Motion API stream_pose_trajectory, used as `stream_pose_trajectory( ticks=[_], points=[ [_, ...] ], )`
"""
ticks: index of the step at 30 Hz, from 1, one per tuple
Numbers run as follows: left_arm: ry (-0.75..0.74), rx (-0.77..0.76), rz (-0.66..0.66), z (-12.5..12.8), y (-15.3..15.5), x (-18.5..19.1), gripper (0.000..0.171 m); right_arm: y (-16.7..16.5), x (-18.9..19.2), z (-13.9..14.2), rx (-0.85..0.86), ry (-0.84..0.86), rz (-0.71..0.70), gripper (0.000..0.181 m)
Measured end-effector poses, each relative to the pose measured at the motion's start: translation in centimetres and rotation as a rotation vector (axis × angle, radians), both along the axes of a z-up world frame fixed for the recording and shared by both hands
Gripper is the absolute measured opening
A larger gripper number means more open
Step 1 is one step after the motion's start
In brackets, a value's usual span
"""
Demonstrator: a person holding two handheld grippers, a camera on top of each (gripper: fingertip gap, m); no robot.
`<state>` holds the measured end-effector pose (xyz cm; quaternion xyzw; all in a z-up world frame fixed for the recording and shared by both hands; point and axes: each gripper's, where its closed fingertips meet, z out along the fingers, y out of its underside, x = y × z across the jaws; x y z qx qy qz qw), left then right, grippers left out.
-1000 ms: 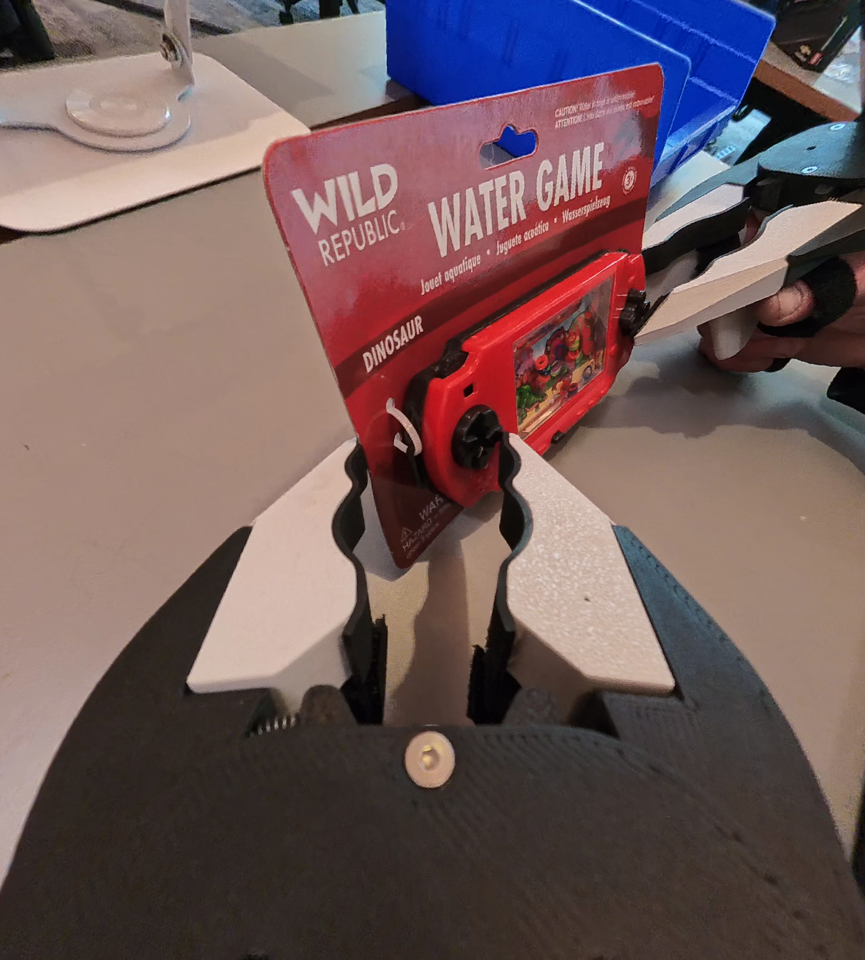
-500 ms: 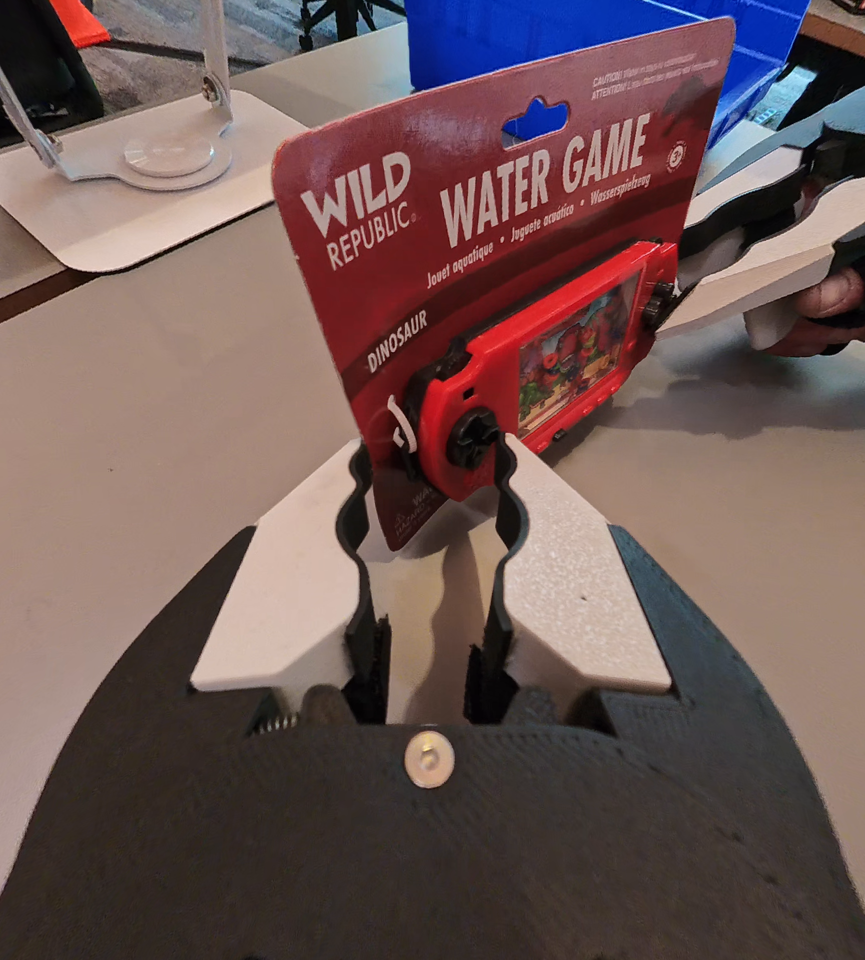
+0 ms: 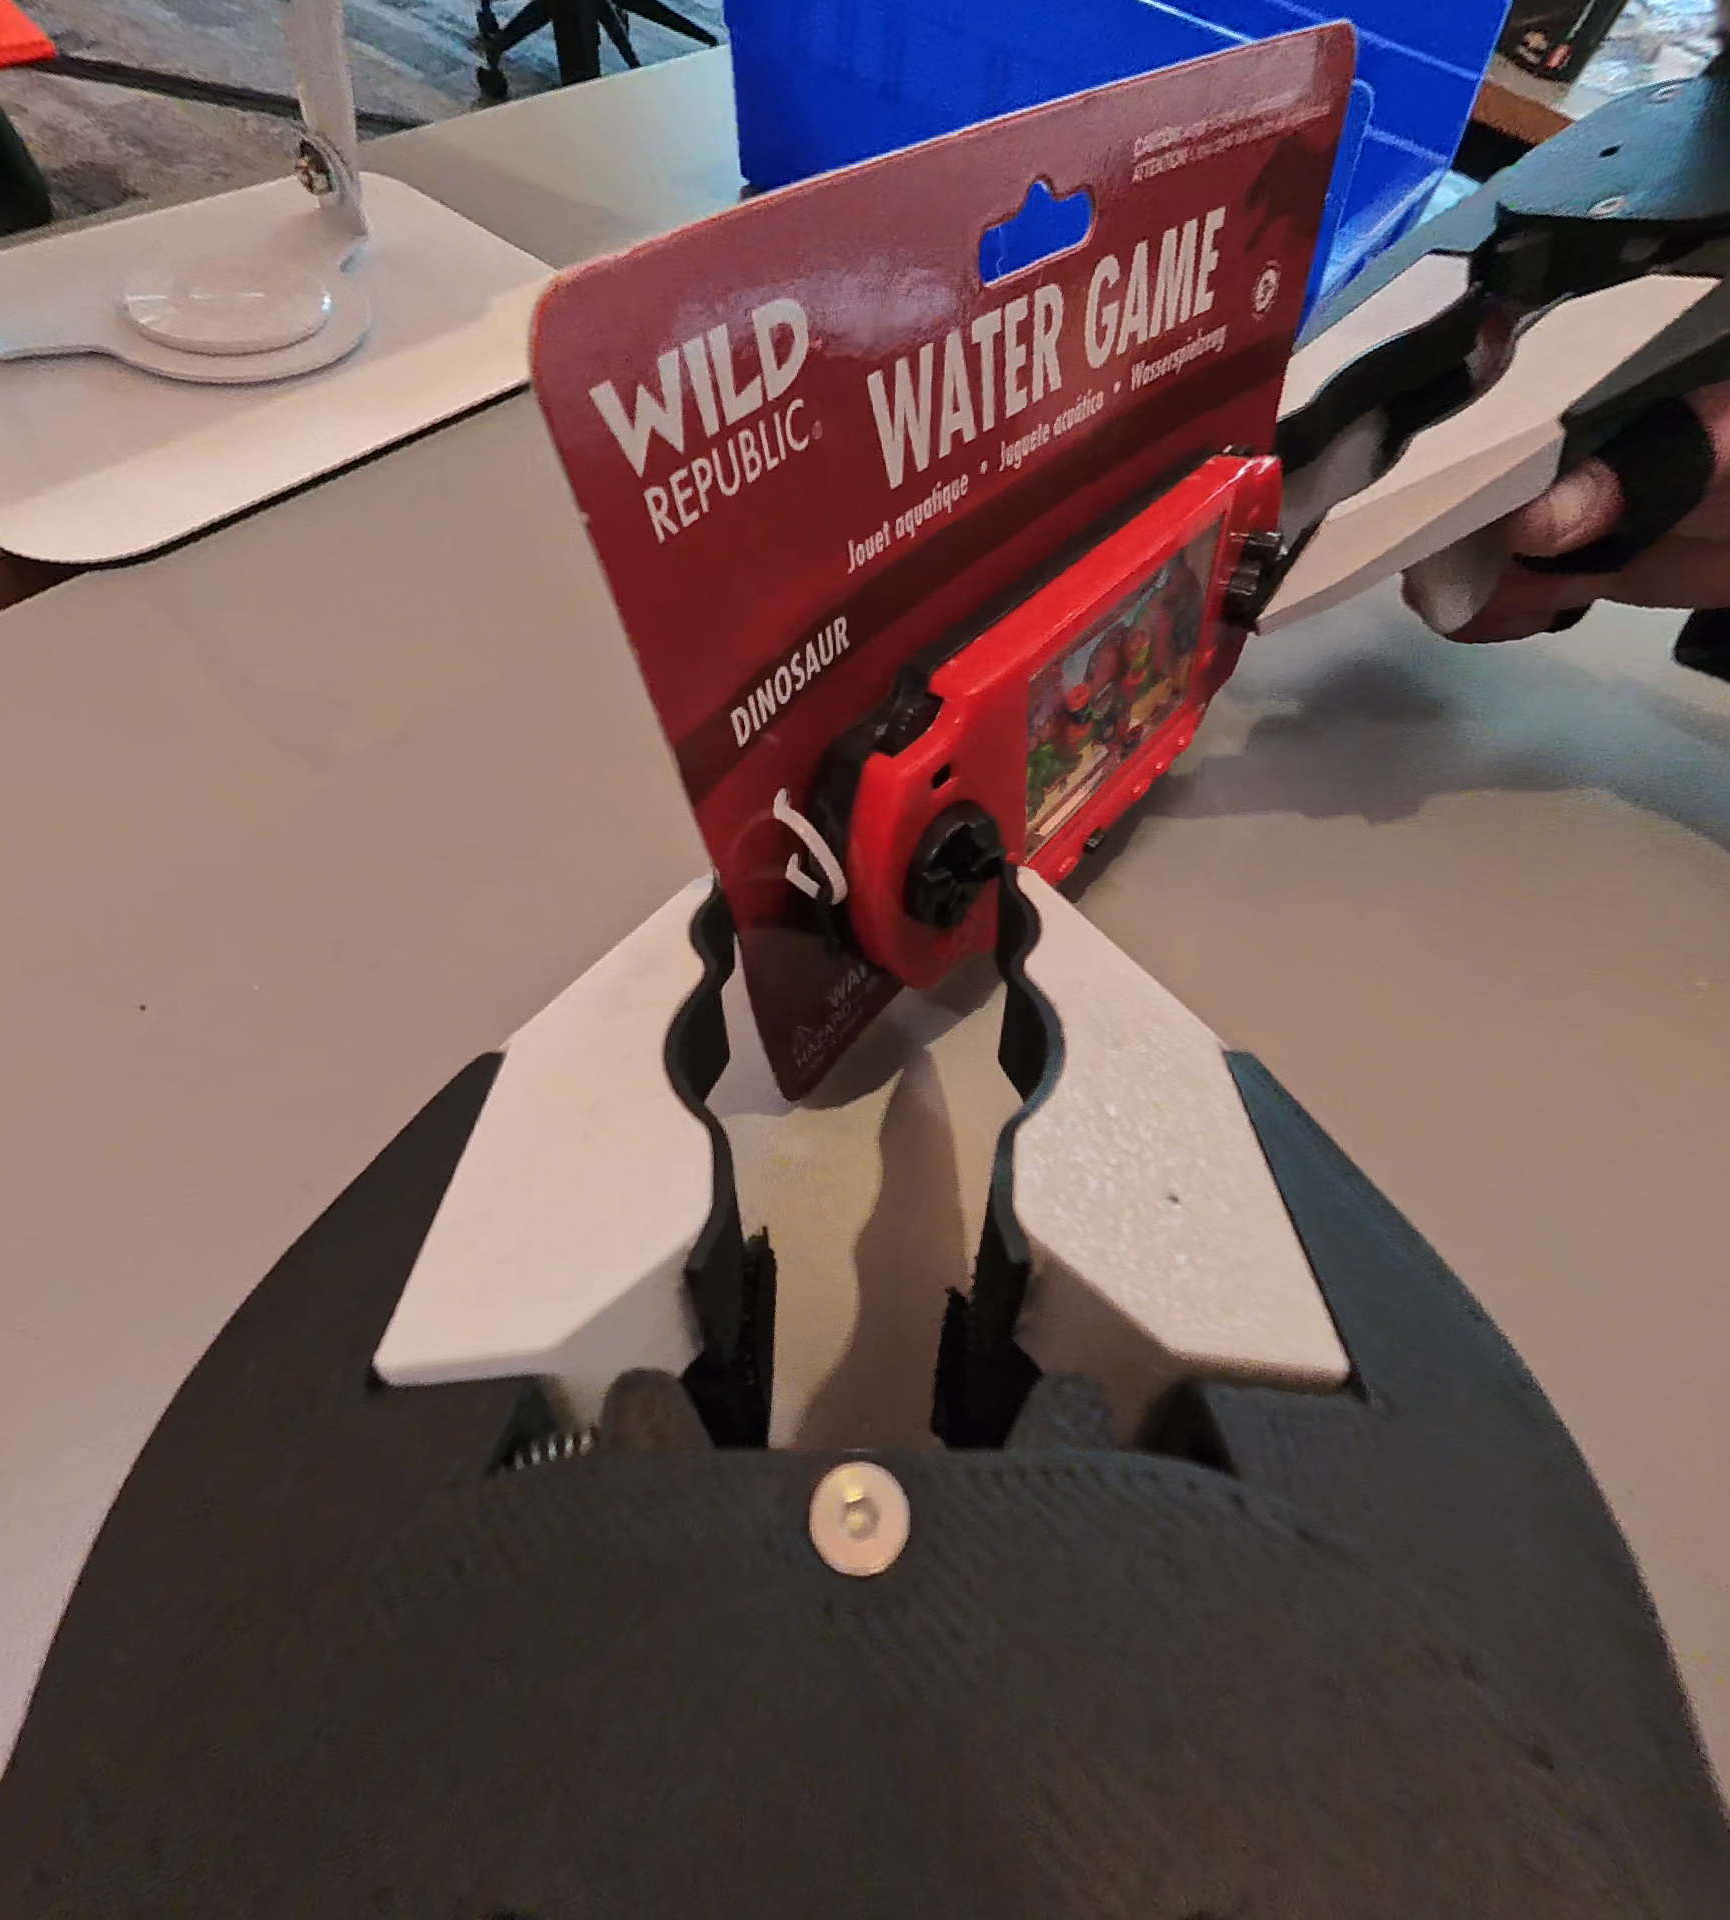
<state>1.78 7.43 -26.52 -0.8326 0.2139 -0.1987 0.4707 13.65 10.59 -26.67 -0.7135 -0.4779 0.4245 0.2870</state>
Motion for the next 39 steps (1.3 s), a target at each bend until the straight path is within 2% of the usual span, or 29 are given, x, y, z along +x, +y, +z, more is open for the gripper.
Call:
stream_pose_trajectory(
  ticks=[3,8,11,13,15,19,21,23,39],
  points=[
    [-0.015,0.006,-0.017,0.1,0.0,-0.1,0.051,-0.2,0.0,0.0,0.041,0.012,0.03,0.034],
    [-0.061,0.027,-0.019,0.9,0.8,-0.9,0.067,-0.4,0.0,0.0,0.061,0.016,0.039,0.034],
    [-0.082,0.021,-0.056,1.0,1.0,-0.8,0.061,-0.4,0.0,0.0,0.069,0.017,0.044,0.034],
    [-0.117,0.02,-0.108,1.2,0.7,0.1,0.044,-0.5,0.0,0.0,0.074,0.014,0.048,0.034],
    [-0.118,0.02,-0.112,1.1,0.7,0.2,0.042,-0.4,0.0,0.0,0.076,0.01,0.043,0.035],
    [-0.129,0.019,-0.125,1.1,0.7,0.2,0.038,0.2,-0.2,1.2,0.051,0.083,0.003,0.056],
    [-0.135,0.019,-0.129,1.1,0.7,0.3,0.038,0.4,-0.2,1.6,0.04,0.11,-0.002,0.039],
    [-0.131,0.022,-0.136,1.1,0.7,0.5,0.038,0.5,-0.3,1.3,0.028,0.114,-0.003,0.036],
    [-0.137,0.034,-0.133,1.3,0.9,0.5,0.038,0.4,-0.3,1.4,0.005,0.137,0.015,0.028]
  ],
)
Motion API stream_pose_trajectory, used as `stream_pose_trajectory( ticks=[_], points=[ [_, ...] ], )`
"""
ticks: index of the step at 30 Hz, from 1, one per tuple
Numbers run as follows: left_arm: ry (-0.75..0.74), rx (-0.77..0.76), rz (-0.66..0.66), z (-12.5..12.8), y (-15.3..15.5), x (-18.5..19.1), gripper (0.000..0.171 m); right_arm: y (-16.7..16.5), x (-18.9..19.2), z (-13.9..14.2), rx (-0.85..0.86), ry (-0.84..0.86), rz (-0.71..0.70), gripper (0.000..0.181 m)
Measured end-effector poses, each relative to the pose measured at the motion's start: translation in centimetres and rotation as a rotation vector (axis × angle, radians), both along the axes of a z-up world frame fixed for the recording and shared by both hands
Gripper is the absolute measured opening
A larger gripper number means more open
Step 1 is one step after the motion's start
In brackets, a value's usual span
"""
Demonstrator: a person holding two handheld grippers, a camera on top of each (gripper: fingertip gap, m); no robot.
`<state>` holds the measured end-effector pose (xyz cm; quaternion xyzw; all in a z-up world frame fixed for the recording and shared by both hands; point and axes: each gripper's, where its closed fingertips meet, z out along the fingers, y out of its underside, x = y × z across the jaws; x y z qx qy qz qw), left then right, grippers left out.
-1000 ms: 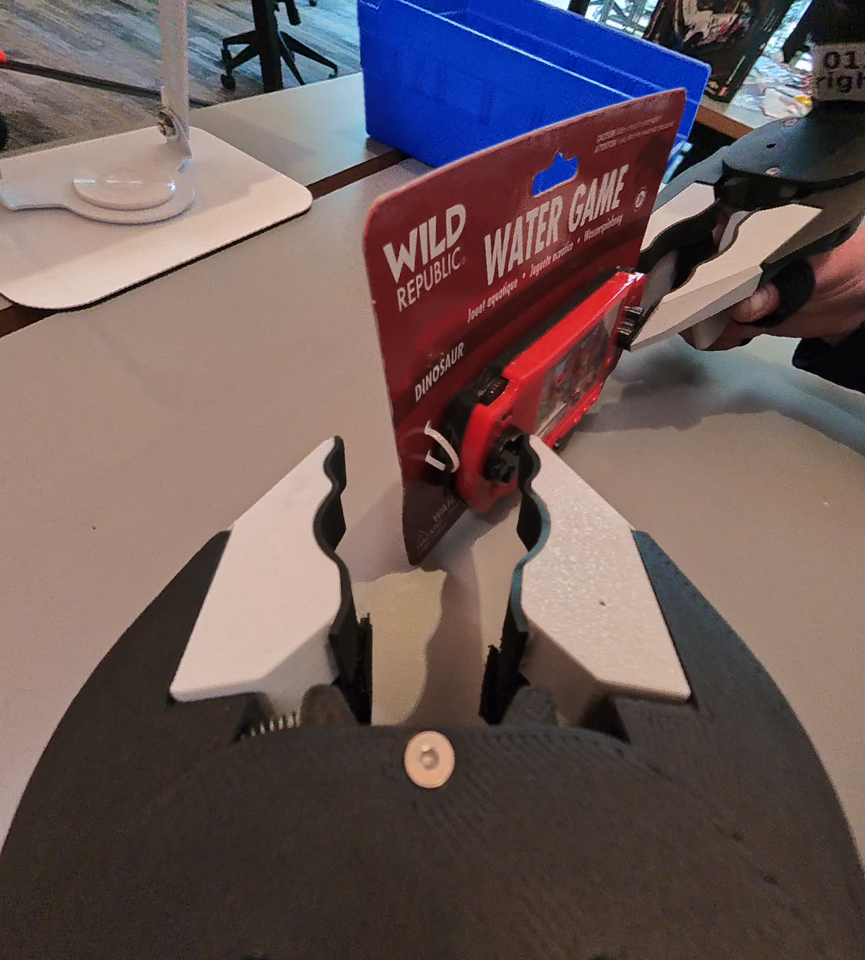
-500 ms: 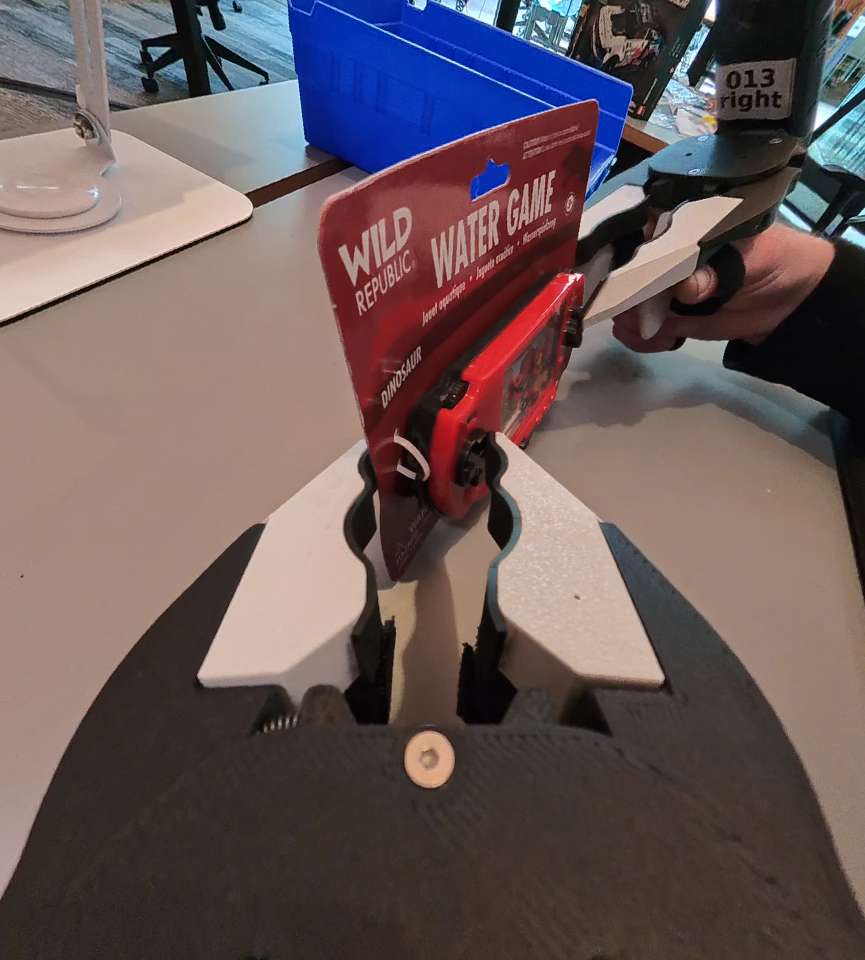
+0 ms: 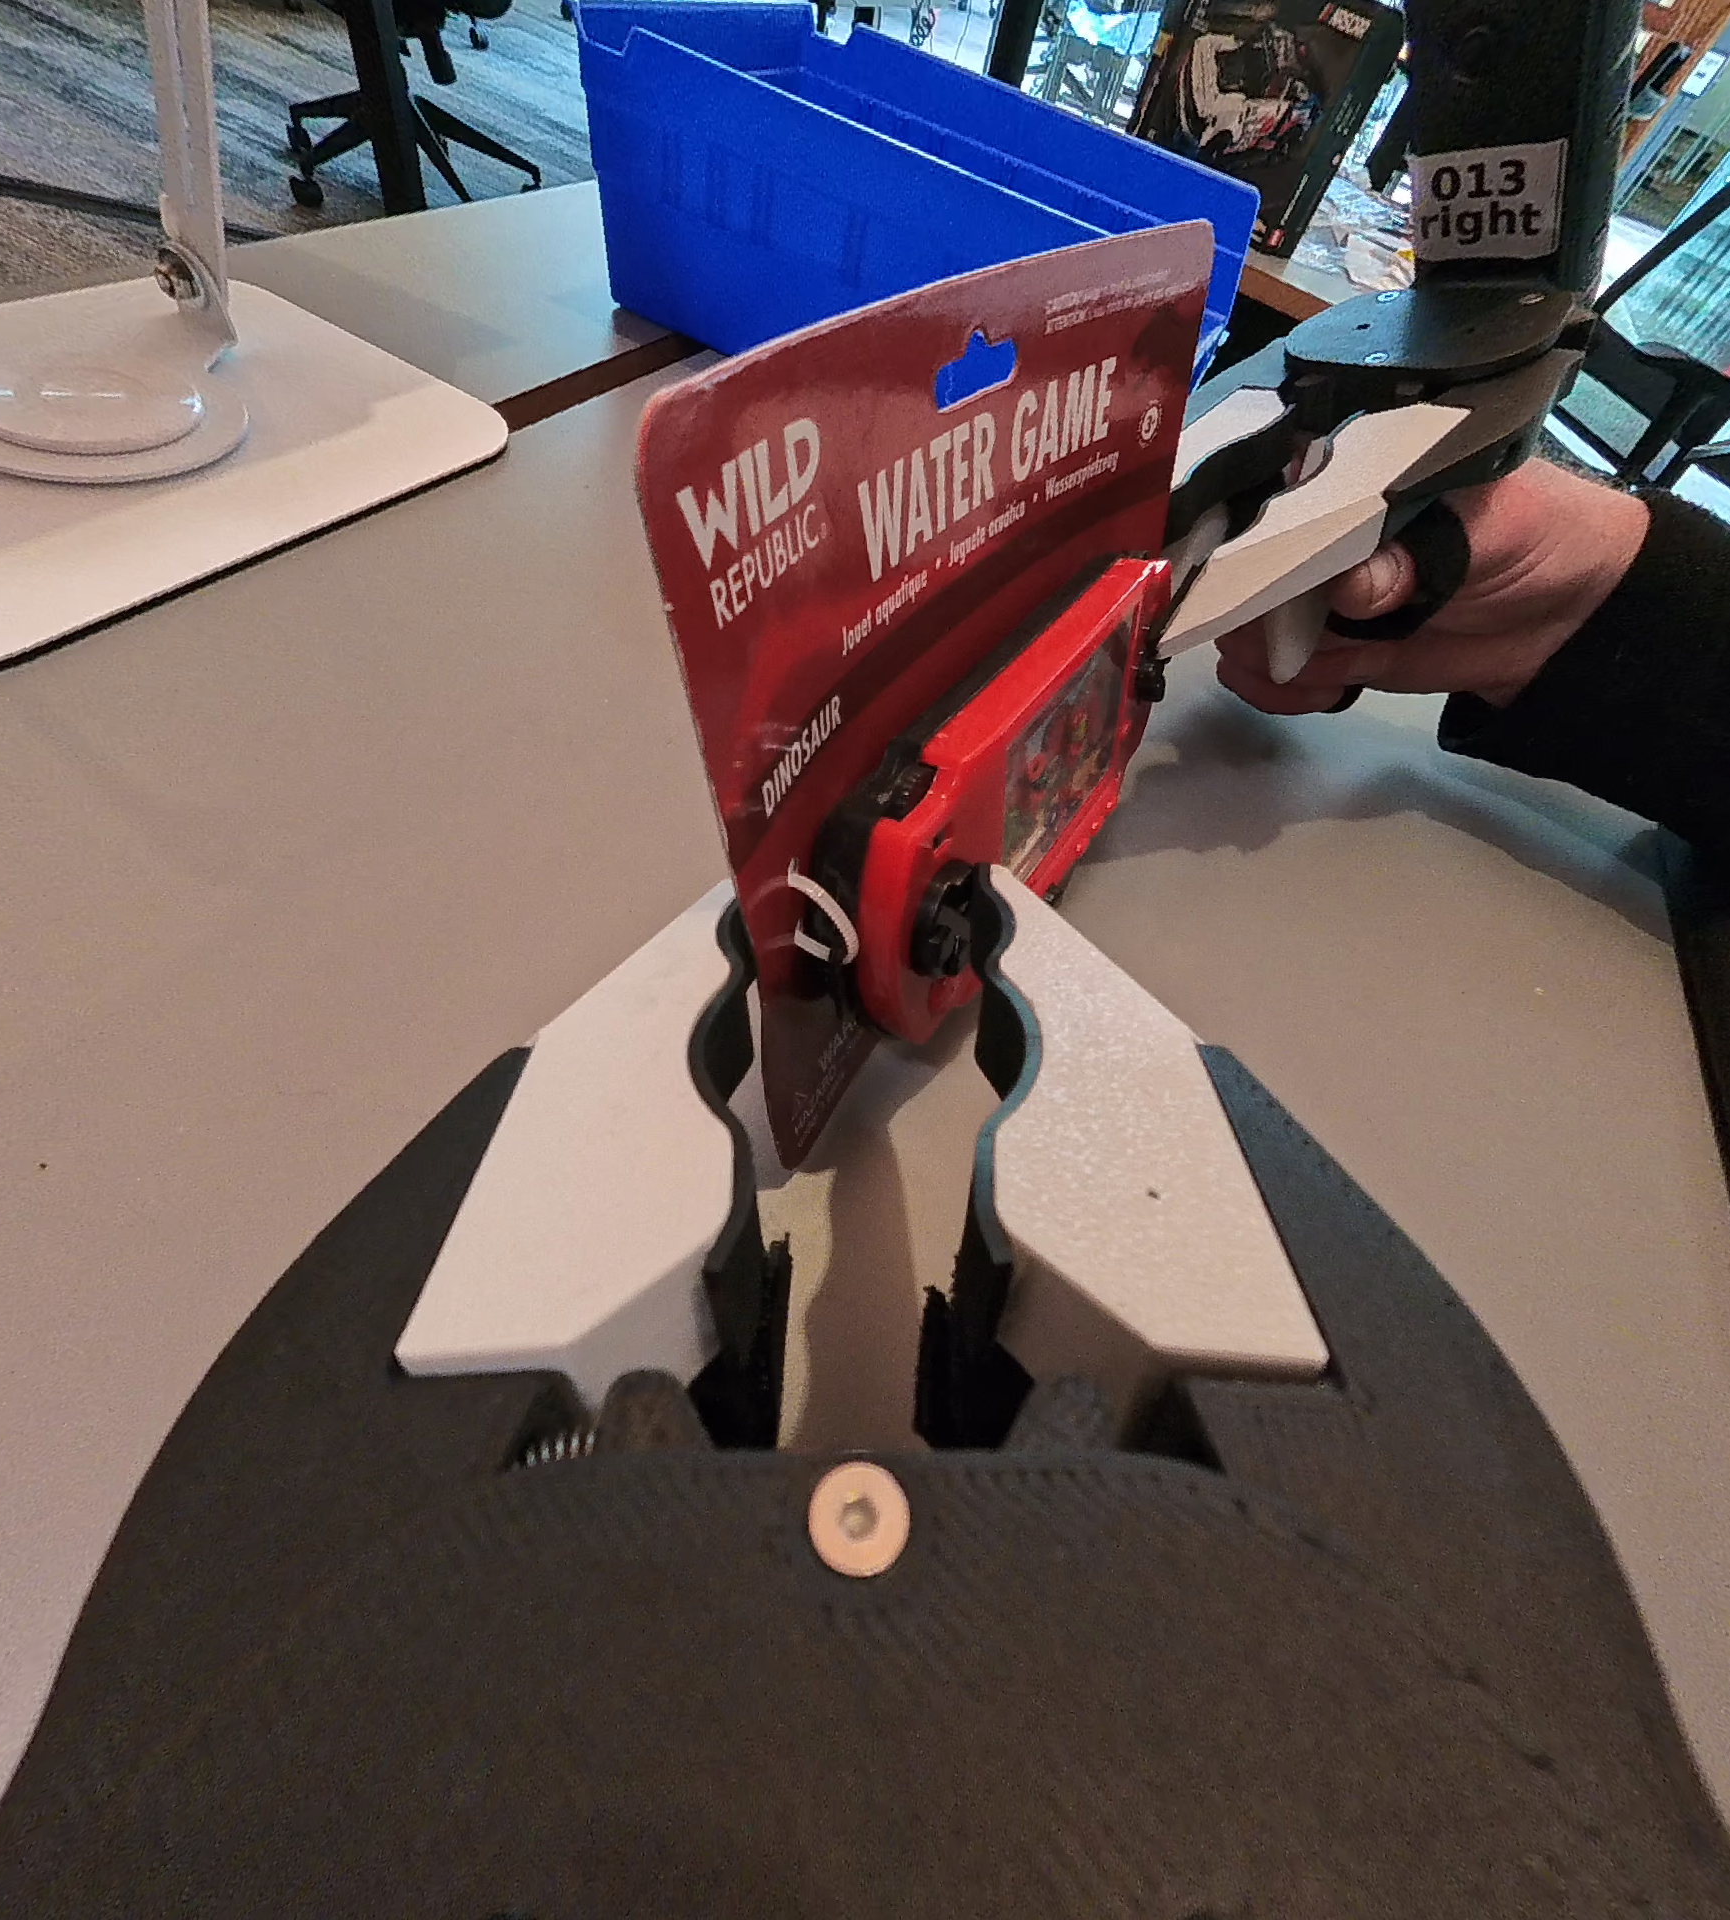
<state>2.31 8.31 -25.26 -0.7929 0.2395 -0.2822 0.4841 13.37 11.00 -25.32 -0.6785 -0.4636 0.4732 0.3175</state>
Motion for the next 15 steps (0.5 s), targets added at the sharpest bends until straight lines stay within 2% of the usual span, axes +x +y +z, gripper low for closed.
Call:
stream_pose_trajectory(
  ticks=[6,12,15],
  points=[
    [0.006,0.011,-0.005,-0.1,-0.1,0.0,0.04,-0.4,0.1,-0.2,0.019,-0.012,0.023,0.039],
    [0.026,0.041,-0.032,0.0,-0.5,0.2,0.039,-1.1,0.8,-0.4,0.104,-0.071,0.056,0.037],
    [0.038,0.058,-0.042,0.0,-0.7,0.4,0.039,-1.0,1.3,-1.6,0.173,-0.164,0.048,0.039]
  ],
)
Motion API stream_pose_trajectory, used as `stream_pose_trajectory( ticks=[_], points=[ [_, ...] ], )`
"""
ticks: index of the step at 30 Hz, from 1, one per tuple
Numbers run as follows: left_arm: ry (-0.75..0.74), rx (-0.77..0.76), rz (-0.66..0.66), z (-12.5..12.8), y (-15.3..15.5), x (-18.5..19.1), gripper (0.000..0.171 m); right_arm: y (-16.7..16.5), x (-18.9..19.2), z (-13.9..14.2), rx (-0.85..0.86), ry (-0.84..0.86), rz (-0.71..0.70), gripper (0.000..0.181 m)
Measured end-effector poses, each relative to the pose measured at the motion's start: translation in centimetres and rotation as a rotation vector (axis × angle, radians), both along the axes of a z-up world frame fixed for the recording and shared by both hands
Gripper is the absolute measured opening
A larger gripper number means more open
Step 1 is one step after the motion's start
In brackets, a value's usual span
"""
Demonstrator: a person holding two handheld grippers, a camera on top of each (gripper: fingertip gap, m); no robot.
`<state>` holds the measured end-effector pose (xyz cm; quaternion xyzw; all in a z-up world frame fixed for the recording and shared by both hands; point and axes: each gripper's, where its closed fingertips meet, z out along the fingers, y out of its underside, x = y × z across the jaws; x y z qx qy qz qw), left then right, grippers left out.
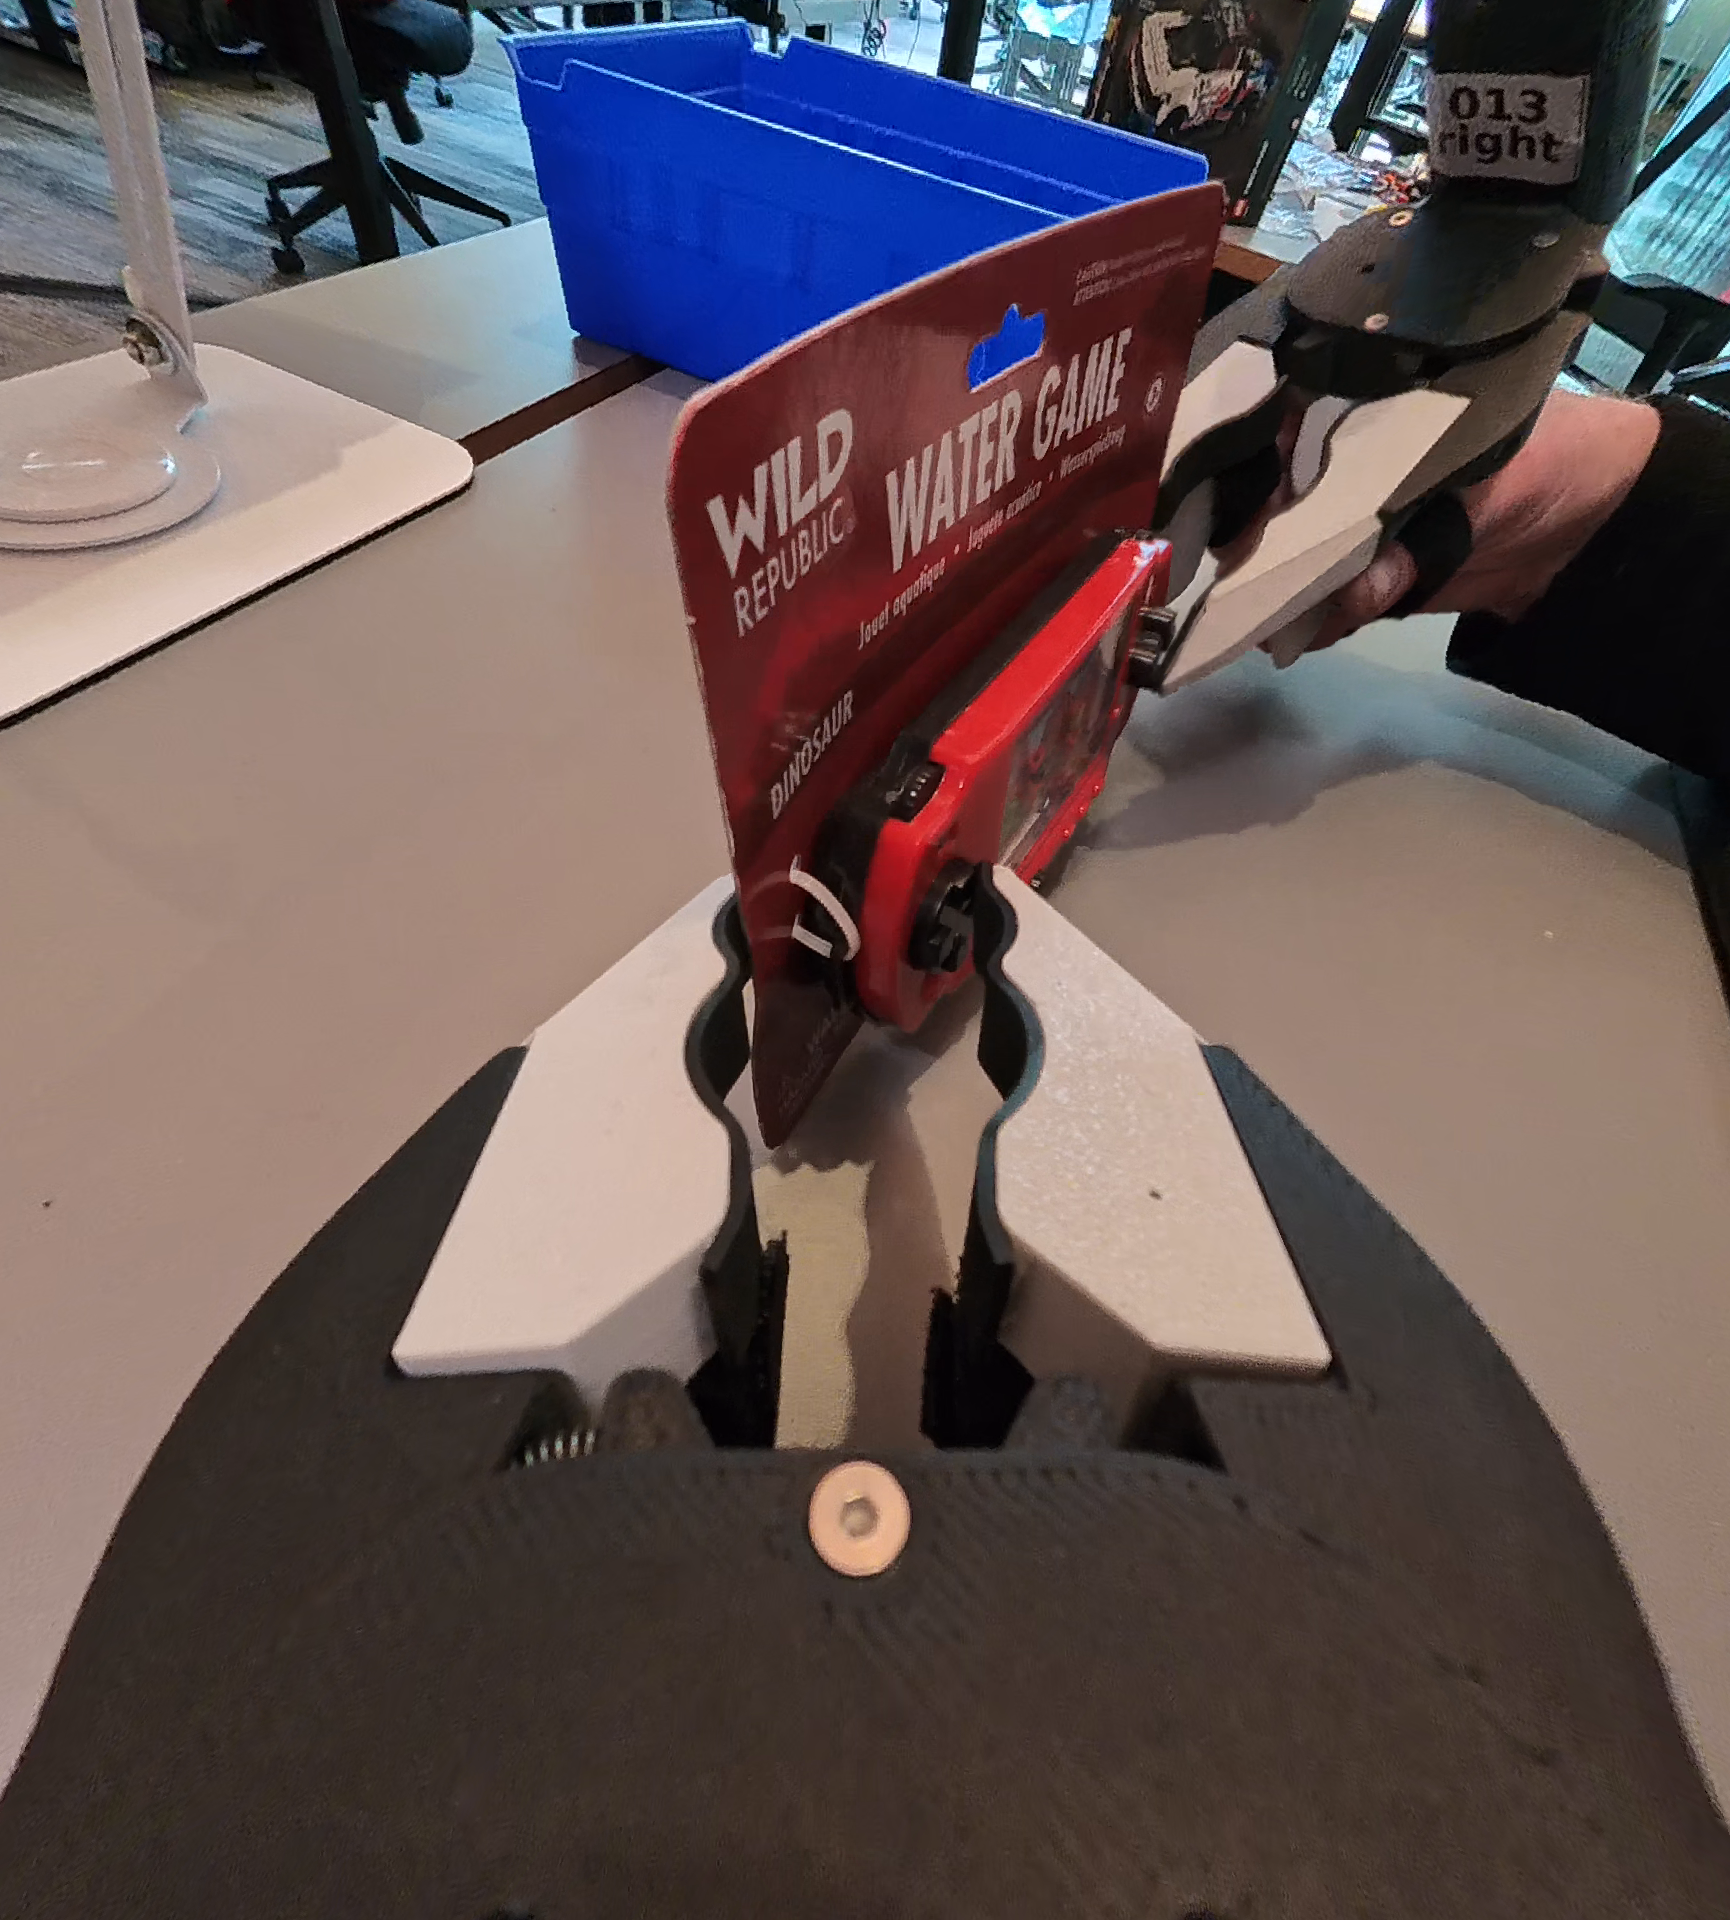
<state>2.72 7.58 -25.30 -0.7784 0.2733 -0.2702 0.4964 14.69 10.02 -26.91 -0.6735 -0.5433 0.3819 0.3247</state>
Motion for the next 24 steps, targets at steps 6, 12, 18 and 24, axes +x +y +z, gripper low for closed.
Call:
stream_pose_trajectory(
  ticks=[6,12,18,24],
  points=[
    [0.002,0.015,-0.006,0.02,-0.18,0.03,0.038,-0.14,-0.23,-0.03,0.024,0.004,0.003,0.035],
    [0.006,0.029,-0.004,0.02,-0.37,0.13,0.039,-0.37,-0.1,-0.06,0.001,0.016,0.001,0.03],
    [0.017,0.039,0.006,0.03,-0.37,0.06,0.039,-0.33,-0.2,-0.12,0.0,0.007,-0.009,0.028],
    [0.03,0.045,0.012,-0.01,-0.38,0.1,0.039,-0.34,-0.27,0.58,-0.02,0.051,-0.016,0.042]
  ],
)
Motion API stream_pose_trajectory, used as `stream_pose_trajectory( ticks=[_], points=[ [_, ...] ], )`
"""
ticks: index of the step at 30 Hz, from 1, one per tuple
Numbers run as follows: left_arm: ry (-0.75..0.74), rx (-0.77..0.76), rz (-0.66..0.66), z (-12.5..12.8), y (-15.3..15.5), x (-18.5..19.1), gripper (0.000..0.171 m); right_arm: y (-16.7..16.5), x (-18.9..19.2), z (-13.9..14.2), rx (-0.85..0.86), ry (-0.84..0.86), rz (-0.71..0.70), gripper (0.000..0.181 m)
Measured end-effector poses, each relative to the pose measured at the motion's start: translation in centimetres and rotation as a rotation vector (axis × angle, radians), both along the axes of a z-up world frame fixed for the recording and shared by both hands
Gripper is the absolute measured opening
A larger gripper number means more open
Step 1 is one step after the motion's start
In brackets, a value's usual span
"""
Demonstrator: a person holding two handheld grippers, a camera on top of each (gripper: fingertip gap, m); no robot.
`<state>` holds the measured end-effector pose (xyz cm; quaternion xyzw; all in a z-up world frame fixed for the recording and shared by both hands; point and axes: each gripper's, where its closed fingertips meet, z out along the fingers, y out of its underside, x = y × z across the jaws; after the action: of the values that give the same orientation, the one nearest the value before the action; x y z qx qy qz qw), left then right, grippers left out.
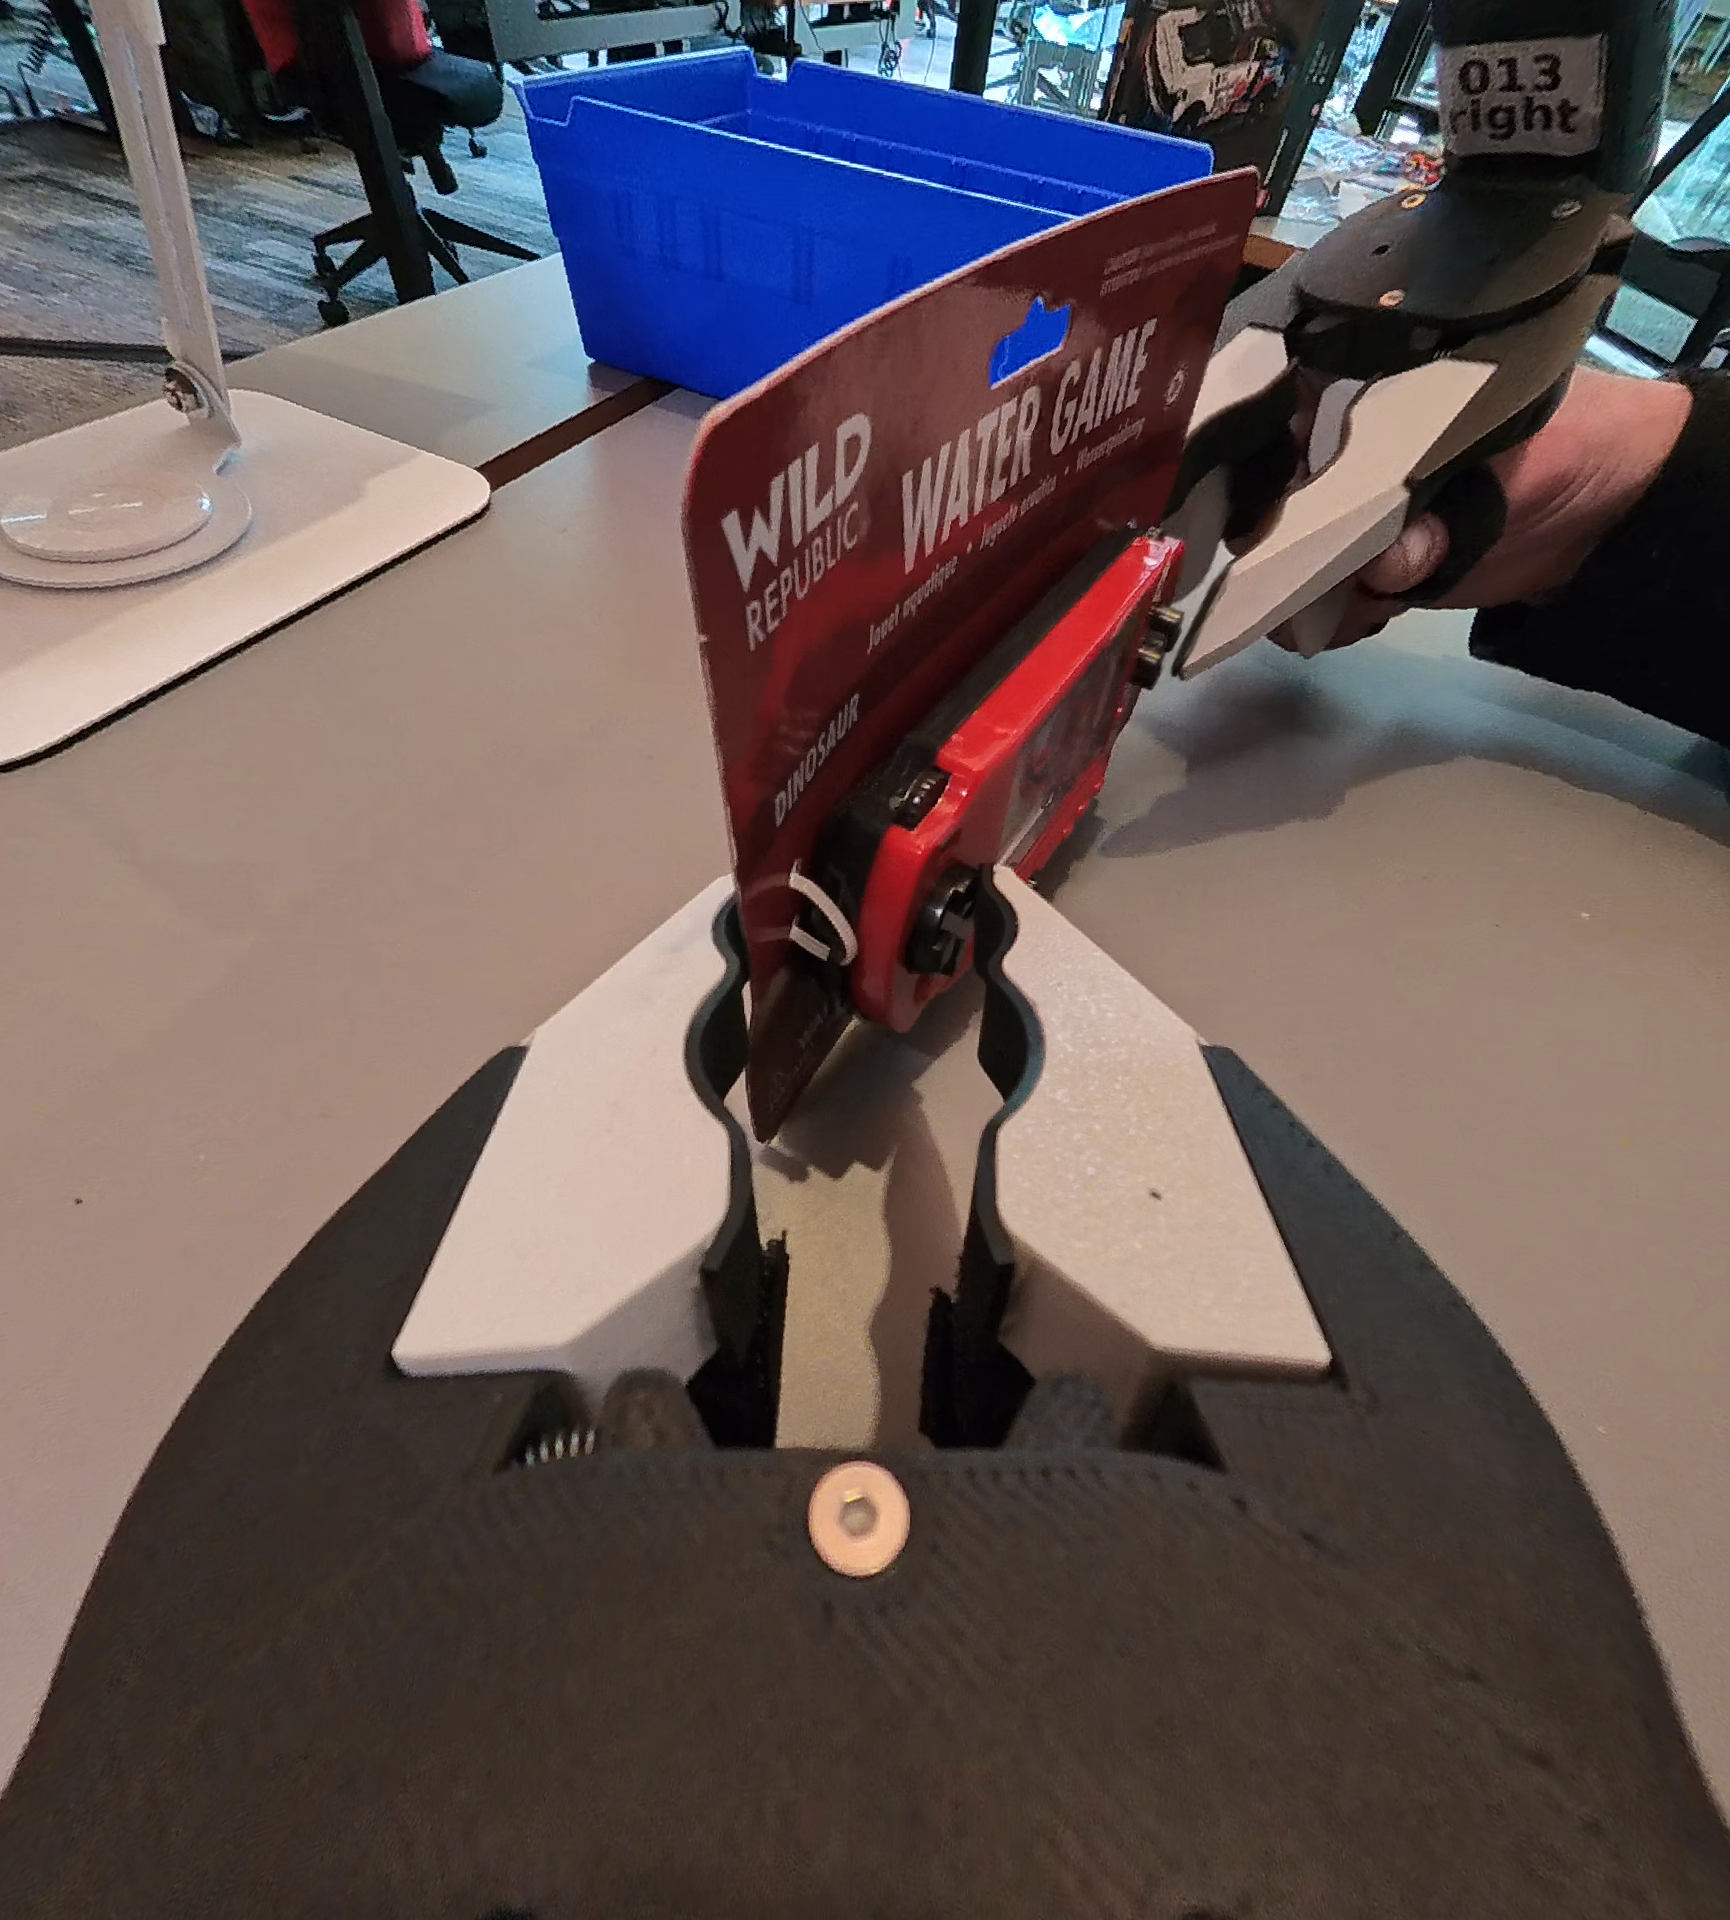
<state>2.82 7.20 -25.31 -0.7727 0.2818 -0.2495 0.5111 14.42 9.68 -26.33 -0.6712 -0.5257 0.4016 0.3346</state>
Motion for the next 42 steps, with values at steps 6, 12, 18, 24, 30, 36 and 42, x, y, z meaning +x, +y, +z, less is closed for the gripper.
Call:
stream_pose_trajectory(
  ticks=[6,12,18,24,30,36,42],
  points=[
    [-0.006,-0.003,0.0,-0.01,0.06,0.02,0.039,0.06,-0.04,-0.08,0.003,-0.001,-0.001,0.031],
    [-0.008,-0.004,0.003,-0.01,0.14,-0.03,0.04,0.12,-0.13,-0.04,-0.021,0.006,0.002,0.029],
    [-0.01,-0.005,0.004,0.0,0.16,-0.02,0.039,0.13,-0.28,-0.05,-0.025,0.008,-0.004,0.049],
    [-0.015,-0.008,0.004,0.0,0.18,-0.01,0.039,0.1,-0.2,-0.27,-0.014,-0.003,0.0,0.036],
    [-0.019,-0.01,0.004,-0.01,0.21,-0.02,0.039,0.13,-0.18,-0.28,-0.017,0.0,0.002,0.033],
    [-0.014,-0.009,0.004,-0.04,0.21,0.01,0.04,0.03,-0.1,-0.3,-0.026,-0.01,0.011,0.028],
    [-0.015,-0.009,0.005,-0.02,0.24,0.01,0.04,0.13,-0.18,-0.2,-0.046,0.004,0.001,0.033]
  ],
)
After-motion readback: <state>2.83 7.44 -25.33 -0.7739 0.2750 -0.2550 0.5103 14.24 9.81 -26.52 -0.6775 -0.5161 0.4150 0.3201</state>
